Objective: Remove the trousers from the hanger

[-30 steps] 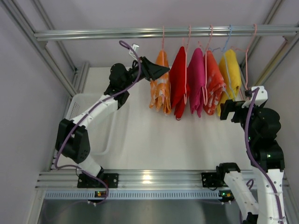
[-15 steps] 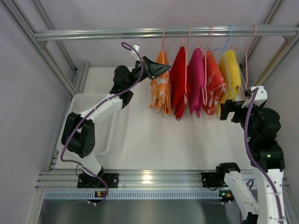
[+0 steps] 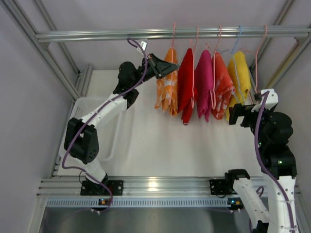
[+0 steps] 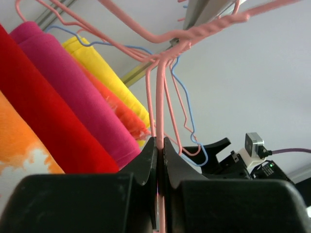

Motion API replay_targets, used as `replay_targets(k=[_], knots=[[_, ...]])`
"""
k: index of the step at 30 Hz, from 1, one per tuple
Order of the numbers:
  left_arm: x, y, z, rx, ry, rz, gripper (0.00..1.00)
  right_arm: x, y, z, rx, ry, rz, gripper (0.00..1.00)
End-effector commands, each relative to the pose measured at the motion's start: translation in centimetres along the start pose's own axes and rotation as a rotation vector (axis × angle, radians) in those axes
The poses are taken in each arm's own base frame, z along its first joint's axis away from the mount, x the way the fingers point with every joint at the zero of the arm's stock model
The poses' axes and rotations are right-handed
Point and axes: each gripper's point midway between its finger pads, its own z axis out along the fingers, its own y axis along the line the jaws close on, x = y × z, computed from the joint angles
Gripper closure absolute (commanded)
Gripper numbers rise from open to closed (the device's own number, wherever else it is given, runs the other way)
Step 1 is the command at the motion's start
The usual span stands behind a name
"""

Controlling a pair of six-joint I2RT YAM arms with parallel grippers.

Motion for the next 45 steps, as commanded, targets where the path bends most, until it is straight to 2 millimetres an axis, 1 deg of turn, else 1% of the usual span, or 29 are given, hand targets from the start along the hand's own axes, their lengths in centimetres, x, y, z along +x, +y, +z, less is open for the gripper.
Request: replay_targets(k=[1,6,8,10,11,13,14,16,18,19,21,22,23,25,26,29,31,32,33,34,35,36,38,39,40,41,43,44,45], knots=[[-4.5,-13.5,-1.2,0.310,-0.120,0.249,1.00,-2.9,0.0,-0.8,-0.011,-0.080,-0.017,0.00],[-4.4,-15.2,-2.1,0.314,-0.115,0.238,1.00,-4.5,1.6,-1.4,-0.100,-0.143,-0.036,0.00],[-4.1,-15.2,-2.5,0.300,-0.103,0.228,1.00,-5.1,2.4,-1.7,-0.148,-0.161,-0.031,0.00],[-3.4,-15.2,-3.3,0.284,-0.089,0.214,1.00,-5.6,3.0,-1.7,-0.178,-0.166,-0.023,0.01],[-3.2,-15.9,-3.9,0.287,-0.091,0.216,1.00,-6.0,3.3,-1.8,-0.197,-0.178,-0.012,0.01],[-2.3,-14.9,-4.5,0.258,-0.077,0.199,1.00,-6.8,3.5,-1.8,-0.208,-0.193,-0.005,0.01],[-2.1,-15.7,-5.1,0.268,-0.077,0.206,1.00,-7.1,3.7,-1.7,-0.218,-0.197,0.004,0.00],[-1.5,-15.0,-5.6,0.251,-0.070,0.198,1.00,-7.6,3.9,-1.4,-0.229,-0.206,0.007,0.01],[-1.2,-15.5,-6.2,0.252,-0.068,0.202,1.00,-8.0,4.1,-1.0,-0.245,-0.209,0.011,0.00],[-0.8,-14.8,-6.3,0.237,-0.060,0.196,1.00,-8.5,4.3,-1.0,-0.254,-0.218,0.028,0.01],[-0.4,-15.0,-6.9,0.226,-0.055,0.197,1.00,-9.3,5.0,-0.8,-0.297,-0.220,0.070,0.01],[0.1,-14.1,-7.1,0.204,-0.044,0.188,1.00,-9.7,5.4,-0.8,-0.316,-0.225,0.085,0.01],[0.5,-14.4,-7.6,0.205,-0.041,0.193,1.00,-10.6,6.2,-1.2,-0.362,-0.242,0.120,0.01],[1.6,-12.8,-8.3,0.157,-0.025,0.195,1.00,-11.4,7.6,-1.2,-0.442,-0.232,0.194,0.01],[1.9,-13.1,-8.8,0.154,-0.027,0.203,1.00,-11.7,8.1,-1.0,-0.472,-0.228,0.221,0.01],[2.7,-11.8,-10.1,0.088,-0.033,0.220,1.00,-13.3,10.1,-0.8,-0.574,-0.235,0.323,0.05],[3.1,-11.4,-10.7,0.062,-0.029,0.235,1.00,-14.3,11.5,0.0,-0.631,-0.233,0.368,0.15],[3.1,-11.7,-11.1,0.057,-0.035,0.240,1.00,-15.1,13.1,-0.6,-0.687,-0.230,0.397,0.19],[3.3,-11.2,-11.4,0.032,-0.034,0.235,1.00,-16.0,13.8,0.0,-0.693,-0.233,0.414,0.30],[3.4,-11.2,-11.6,0.027,-0.032,0.236,1.00,-15.8,15.2,-0.1,-0.739,-0.211,0.417,0.35],[3.4,-11.7,-11.9,0.028,-0.041,0.242,1.00,-16.8,16.2,-0.5,-0.771,-0.221,0.426,0.39],[3.4,-11.7,-12.0,0.020,-0.042,0.247,1.00,-16.7,17.7,0.0,-0.812,-0.188,0.443,0.44],[3.5,-11.9,-12.5,0.006,-0.046,0.241,1.00,-17.7,18.8,0.5,-0.841,-0.164,0.490,0.46],[3.5,-12.1,-12.6,0.002,-0.050,0.243,1.00,-17.2,19.7,1.8,-0.846,-0.128,0.505,0.48],[3.4,-12.2,-12.8,-0.001,-0.056,0.246,1.00,-17.8,20.1,1.9,-0.863,-0.141,0.514,0.49],[3.3,-12.7,-13.1,-0.001,-0.063,0.250,1.00,-18.2,21.2,1.6,-0.901,-0.134,0.530,0.49],[2.9,-13.3,-13.3,0.002,-0.080,0.254,1.00,-18.3,23.1,1.7,-0.946,-0.122,0.536,0.51],[2.8,-13.7,-13.5,0.009,-0.086,0.257,1.00,-19.2,24.4,0.7,-0.999,-0.137,0.536,0.51],[2.6,-14.0,-13.5,0.008,-0.094,0.259,1.00,-18.9,25.5,1.2,-1.017,-0.118,0.536,0.51]])
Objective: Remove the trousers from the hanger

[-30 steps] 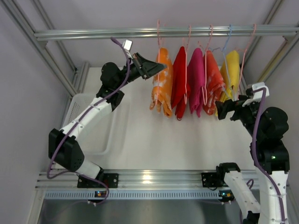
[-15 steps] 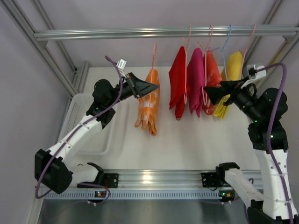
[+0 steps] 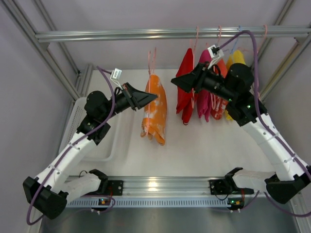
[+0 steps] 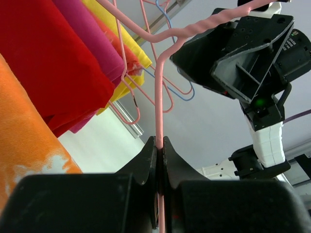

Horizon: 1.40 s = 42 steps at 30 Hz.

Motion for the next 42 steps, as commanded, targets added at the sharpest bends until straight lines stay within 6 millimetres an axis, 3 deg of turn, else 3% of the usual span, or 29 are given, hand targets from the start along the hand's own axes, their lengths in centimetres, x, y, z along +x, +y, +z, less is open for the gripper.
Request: replay_targets(k=[1,2,7,19,25,31,35,36,38,41,42], knots=[[-3.9,-5.9,-1.4,0.142,-0.153,0.144,1.00,-2.7,5.8,1.6,-0.176,-0.084,-0.010,0.51],[-4.2,-6.3,-1.6,0.146,-0.161,0.147,1.00,-2.6,7.4,1.9,-0.223,-0.080,-0.007,0.51],[-4.5,-6.7,-1.8,0.151,-0.178,0.143,1.00,-1.8,9.9,4.0,-0.303,-0.051,0.023,0.46],[-4.6,-7.7,-2.4,0.182,-0.196,0.123,1.00,1.9,8.0,7.9,-0.255,0.049,0.148,0.46],[-4.2,-7.1,-2.4,0.172,-0.184,0.112,1.00,1.2,9.9,8.7,-0.334,0.035,0.164,0.46],[-4.1,-6.7,-2.1,0.177,-0.184,0.108,1.00,2.0,11.1,9.5,-0.375,0.058,0.203,0.50],[-4.0,-6.7,-2.0,0.183,-0.183,0.106,1.00,2.6,11.0,10.5,-0.374,0.080,0.244,0.61],[-4.0,-6.6,-2.0,0.181,-0.181,0.104,1.00,2.7,11.0,10.6,-0.372,0.083,0.249,0.69],[-3.9,-6.7,-2.1,0.185,-0.179,0.109,1.00,2.6,11.0,10.8,-0.367,0.087,0.263,0.75],[-3.6,-6.6,-2.2,0.186,-0.169,0.120,1.00,2.7,10.9,10.9,-0.358,0.093,0.281,0.97],[-3.5,-6.5,-2.2,0.185,-0.165,0.125,1.00,2.6,10.9,10.9,-0.359,0.092,0.280,1.00]])
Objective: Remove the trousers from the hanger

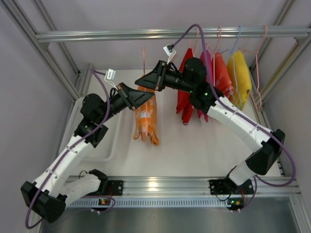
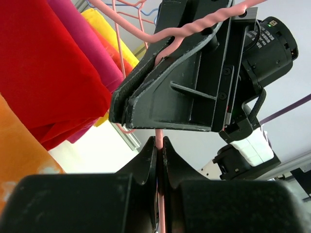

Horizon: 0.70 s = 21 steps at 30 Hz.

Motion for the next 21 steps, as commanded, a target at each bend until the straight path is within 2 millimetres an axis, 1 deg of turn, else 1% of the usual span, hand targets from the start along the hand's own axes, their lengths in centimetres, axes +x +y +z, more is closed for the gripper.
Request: replay_targets(k=[1,2,3,4,5,6,7,8,9,10,11,12,13,14,15,16,18,21], knots=[[-2.2,-5.5,-1.1,0.187,-0.086,0.139,1.00,-2.2,4.6,-0.2,-0.118,-0.061,-0.020,1.00],[-2.0,-5.2,-1.3,0.171,-0.079,0.169,0.96,-2.5,4.5,-0.4,-0.114,-0.068,-0.022,1.00],[-1.9,-5.0,-1.4,0.162,-0.076,0.193,0.85,-2.8,4.7,-0.6,-0.112,-0.074,-0.026,1.00],[-2.1,-5.1,-1.8,0.156,-0.086,0.269,0.51,-3.8,4.8,-1.2,-0.107,-0.098,-0.037,1.00],[-2.2,-4.9,-2.2,0.133,-0.096,0.310,0.34,-4.1,4.9,-1.5,-0.100,-0.105,-0.039,1.00],[-2.4,-3.7,-2.6,0.061,-0.108,0.330,0.20,-4.7,5.1,-1.9,-0.099,-0.118,-0.046,1.00],[-2.9,-3.8,-3.6,0.038,-0.136,0.435,0.02,-5.3,5.4,-2.3,-0.097,-0.135,-0.055,1.00],[-3.3,-3.6,-4.1,0.004,-0.148,0.489,0.01,-6.1,5.9,-3.1,-0.097,-0.157,-0.068,1.00],[-3.7,-1.9,-4.8,-0.094,-0.163,0.513,0.01,-6.4,6.1,-3.5,-0.093,-0.166,-0.071,1.00],[-4.4,-2.0,-6.0,-0.132,-0.199,0.598,0.01,-6.6,6.3,-3.8,-0.092,-0.175,-0.075,1.00],[-4.7,-1.4,-6.7,-0.174,-0.214,0.632,0.01,-7.0,6.9,-4.4,-0.096,-0.186,-0.083,1.00],[-4.4,-0.4,-7.4,-0.208,-0.210,0.663,0.01,-7.2,7.0,-4.7,-0.093,-0.192,-0.083,1.00],[-4.0,-0.1,-8.5,-0.226,-0.195,0.732,0.01,-7.4,7.2,-4.9,-0.094,-0.200,-0.081,1.00],[-3.4,0.2,-9.0,-0.224,-0.174,0.766,0.01,-7.6,7.4,-5.2,-0.095,-0.206,-0.081,1.00],[-2.1,1.5,-9.3,-0.229,-0.134,0.786,0.01,-7.8,7.4,-5.3,-0.093,-0.210,-0.080,1.00],[-1.3,1.5,-10.2,-0.218,-0.117,0.825,0.01,-8.0,7.5,-5.3,-0.093,-0.216,-0.078,1.00],[0.5,2.6,-11.1,-0.208,-0.067,0.854,0.01,-8.3,7.7,-5.4,-0.091,-0.227,-0.084,1.00],[1.7,4.3,-12.1,-0.227,-0.044,0.908,0.01,-8.8,7.8,-5.4,-0.087,-0.243,-0.095,1.00]])
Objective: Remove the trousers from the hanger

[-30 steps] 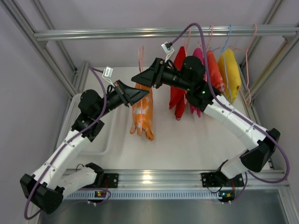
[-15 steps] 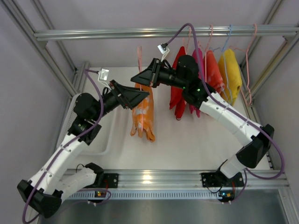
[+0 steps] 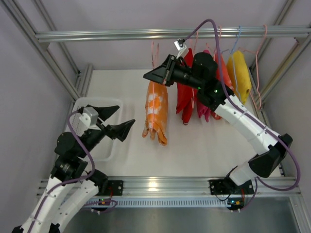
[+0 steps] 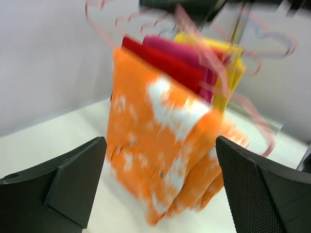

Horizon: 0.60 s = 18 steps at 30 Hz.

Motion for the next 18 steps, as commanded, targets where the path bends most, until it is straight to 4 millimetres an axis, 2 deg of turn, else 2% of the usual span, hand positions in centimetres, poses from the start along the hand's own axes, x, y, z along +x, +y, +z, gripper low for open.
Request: replay_targets(k=[1,3,4,5,8,12,18], knots=[[5.3,1.5,-1.4,-0.017,0.113,0.143,0.01,-6.4,8.8,-3.8,-0.189,-0.204,-0.113,1.00],[5.8,1.7,-1.6,-0.020,0.092,0.169,0.01,-6.7,9.0,-3.9,-0.191,-0.212,-0.116,1.00],[6.9,2.0,-1.7,-0.015,0.100,0.203,0.01,-6.7,8.9,-3.9,-0.184,-0.210,-0.112,1.00],[6.6,2.0,-1.5,-0.011,0.071,0.223,0.01,-6.6,8.5,-3.8,-0.170,-0.202,-0.107,1.00],[7.4,2.2,-0.9,0.013,0.053,0.281,0.01,-7.2,8.5,-3.8,-0.168,-0.215,-0.117,1.00],[6.6,1.4,-0.2,0.078,-0.027,0.366,0.01,-7.5,8.1,-3.4,-0.156,-0.221,-0.135,1.00],[6.3,0.6,0.9,0.123,-0.069,0.368,0.01,-7.8,7.6,-2.9,-0.148,-0.224,-0.137,1.00]])
